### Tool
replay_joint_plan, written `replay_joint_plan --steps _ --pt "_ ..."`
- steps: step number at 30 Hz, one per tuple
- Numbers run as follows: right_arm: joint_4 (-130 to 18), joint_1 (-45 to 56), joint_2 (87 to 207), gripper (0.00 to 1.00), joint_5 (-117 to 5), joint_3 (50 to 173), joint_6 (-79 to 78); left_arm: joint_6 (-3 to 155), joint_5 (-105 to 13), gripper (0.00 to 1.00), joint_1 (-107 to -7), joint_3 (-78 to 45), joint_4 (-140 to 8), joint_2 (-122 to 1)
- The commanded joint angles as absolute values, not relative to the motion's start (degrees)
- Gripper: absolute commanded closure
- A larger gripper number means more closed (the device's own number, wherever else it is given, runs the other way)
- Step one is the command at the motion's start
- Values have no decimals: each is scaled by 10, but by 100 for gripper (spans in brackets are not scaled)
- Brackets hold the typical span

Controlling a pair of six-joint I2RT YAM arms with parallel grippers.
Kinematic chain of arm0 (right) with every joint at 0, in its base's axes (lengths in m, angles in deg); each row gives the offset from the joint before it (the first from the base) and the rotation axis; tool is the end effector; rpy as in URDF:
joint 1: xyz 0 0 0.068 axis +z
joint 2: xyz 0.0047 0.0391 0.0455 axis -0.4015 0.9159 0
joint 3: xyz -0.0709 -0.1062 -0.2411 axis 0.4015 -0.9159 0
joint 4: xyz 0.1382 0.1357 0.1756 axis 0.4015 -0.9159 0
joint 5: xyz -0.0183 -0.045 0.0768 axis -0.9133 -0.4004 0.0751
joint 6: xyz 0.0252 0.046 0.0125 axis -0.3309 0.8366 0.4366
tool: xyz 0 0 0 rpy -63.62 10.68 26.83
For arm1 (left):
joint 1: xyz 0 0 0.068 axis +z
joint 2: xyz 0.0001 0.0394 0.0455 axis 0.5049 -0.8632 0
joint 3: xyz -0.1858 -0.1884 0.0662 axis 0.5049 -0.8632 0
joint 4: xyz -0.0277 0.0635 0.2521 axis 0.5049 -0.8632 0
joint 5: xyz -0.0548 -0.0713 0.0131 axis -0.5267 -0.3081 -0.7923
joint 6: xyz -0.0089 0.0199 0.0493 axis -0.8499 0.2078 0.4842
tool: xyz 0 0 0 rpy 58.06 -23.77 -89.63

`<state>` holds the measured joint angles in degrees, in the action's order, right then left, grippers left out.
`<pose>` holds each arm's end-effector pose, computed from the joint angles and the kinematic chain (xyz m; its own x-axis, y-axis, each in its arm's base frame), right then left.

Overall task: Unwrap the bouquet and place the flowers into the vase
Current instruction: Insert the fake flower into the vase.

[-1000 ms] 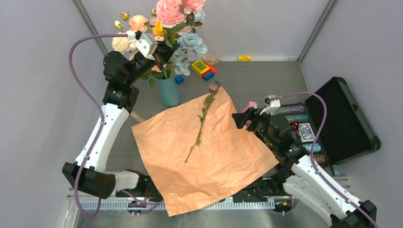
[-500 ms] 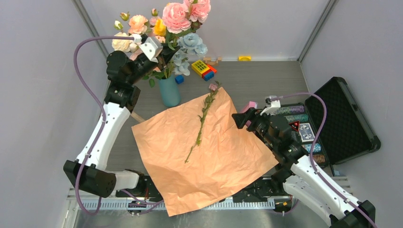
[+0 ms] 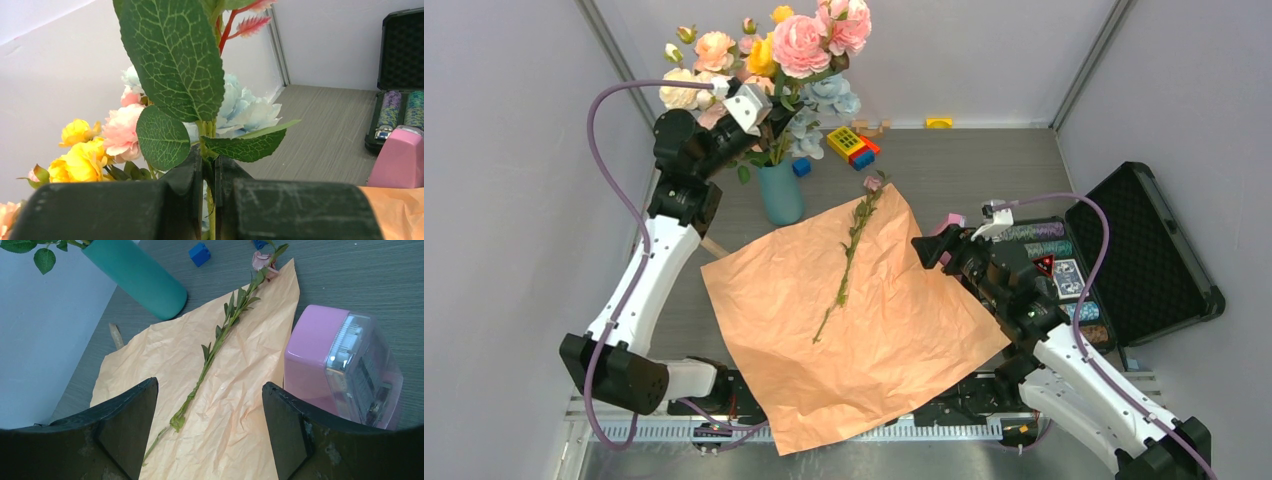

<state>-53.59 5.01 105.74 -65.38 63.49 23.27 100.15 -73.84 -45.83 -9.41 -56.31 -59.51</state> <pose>0.1557 0.0843 0.2714 -0.3657 0.3761 -0.8514 -0.3183 0.8090 0.4941 0.2677 -0.0961 0.4806 0.4421 0.0579 -0.8951 0.6818 0.6268 0.3772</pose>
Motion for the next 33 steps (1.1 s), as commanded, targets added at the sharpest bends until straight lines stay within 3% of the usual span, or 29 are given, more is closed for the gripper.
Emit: replay_joint_plan --steps 1,33 --pt "-501 46 1063 19 -649 642 240 1003 -745 100 -452 -110 -514 -595" --pt "-510 42 1072 19 -617 660 237 957 -670 100 -440 -222 -424 -568"
